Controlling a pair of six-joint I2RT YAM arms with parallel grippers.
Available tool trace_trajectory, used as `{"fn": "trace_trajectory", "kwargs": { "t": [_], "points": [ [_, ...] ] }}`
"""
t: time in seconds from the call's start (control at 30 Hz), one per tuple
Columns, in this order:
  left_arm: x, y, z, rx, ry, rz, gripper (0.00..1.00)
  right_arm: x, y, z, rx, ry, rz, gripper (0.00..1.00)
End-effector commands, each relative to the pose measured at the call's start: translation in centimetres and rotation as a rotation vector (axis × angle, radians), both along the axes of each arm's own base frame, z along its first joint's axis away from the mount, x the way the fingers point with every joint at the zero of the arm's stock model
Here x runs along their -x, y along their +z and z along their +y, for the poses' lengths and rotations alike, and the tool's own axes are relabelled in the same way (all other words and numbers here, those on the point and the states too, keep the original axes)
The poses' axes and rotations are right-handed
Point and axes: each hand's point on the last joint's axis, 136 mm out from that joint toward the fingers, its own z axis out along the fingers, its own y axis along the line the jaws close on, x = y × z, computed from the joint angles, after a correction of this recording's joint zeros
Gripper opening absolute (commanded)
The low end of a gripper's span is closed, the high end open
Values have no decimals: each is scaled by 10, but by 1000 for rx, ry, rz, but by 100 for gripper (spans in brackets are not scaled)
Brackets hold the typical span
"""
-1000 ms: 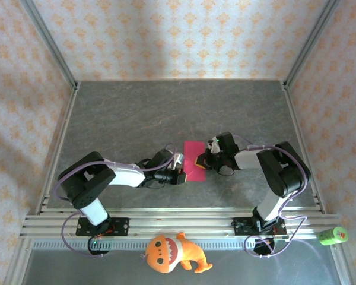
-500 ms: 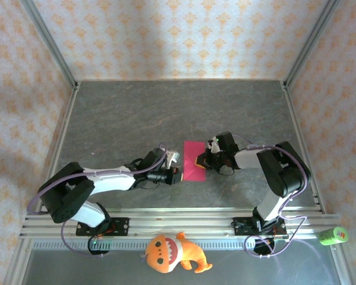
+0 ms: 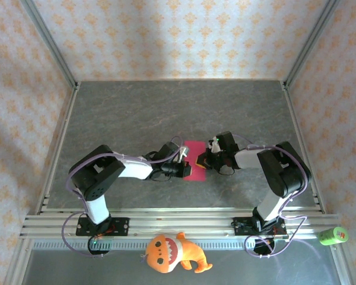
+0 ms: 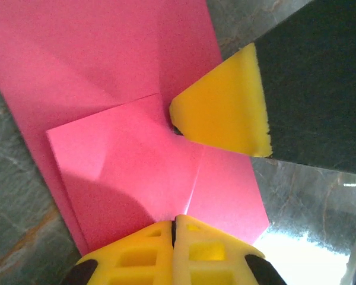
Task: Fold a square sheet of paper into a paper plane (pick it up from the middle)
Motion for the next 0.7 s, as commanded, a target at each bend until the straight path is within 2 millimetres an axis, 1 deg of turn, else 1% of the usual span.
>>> {"fn": "trace_trajectory", "kwargs": {
  "t": [0.0,0.03,0.1,0.17,0.2,0.27,0.37,0.43,0.5,0.6,0.67],
  "points": [
    [22,-37,23,-85,25,84,0,-10,17,-5,19,-54,-22,1],
    [25,-42,27,-92,37,97,0,-12,26,-3,8,-60,-41,1],
    [31,-46,31,-88,47,111,0,-14,38,-2,-8,-70,-72,0],
    [34,-48,35,-89,57,113,0,-9,43,5,-23,-66,-82,0],
    [35,-49,37,-93,58,114,0,-4,41,10,-31,-55,-75,0],
    [35,-49,38,-103,58,114,0,5,30,17,-17,-38,-51,0],
    [33,-47,37,-108,57,106,0,15,8,16,5,-42,-2,0],
    [32,-46,37,-115,54,103,0,20,-9,9,57,-52,31,0],
    [31,-46,37,-126,49,100,0,21,-20,2,111,-52,44,0],
    [31,-47,38,-133,45,103,0,20,-25,-4,139,-58,44,0],
    [32,-49,38,-134,46,107,0,16,-24,-7,139,-67,42,0]
  ]
}}
